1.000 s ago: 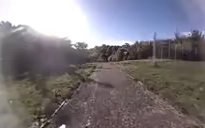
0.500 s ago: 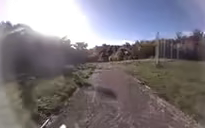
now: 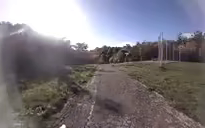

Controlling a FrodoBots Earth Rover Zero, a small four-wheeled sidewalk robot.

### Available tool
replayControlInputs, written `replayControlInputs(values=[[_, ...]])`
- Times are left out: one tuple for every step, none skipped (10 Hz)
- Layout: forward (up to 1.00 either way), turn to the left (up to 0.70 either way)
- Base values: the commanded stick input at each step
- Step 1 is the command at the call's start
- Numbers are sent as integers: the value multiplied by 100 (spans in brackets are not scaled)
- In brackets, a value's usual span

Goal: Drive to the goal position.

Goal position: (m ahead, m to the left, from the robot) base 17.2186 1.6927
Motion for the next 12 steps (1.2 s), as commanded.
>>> replayControlInputs(values=[[100, 1], [100, 1], [100, 1], [100, 1], [100, 1], [100, 1], [100, -16], [100, -36], [100, -14], [100, 1], [100, 1], [100, 1]])
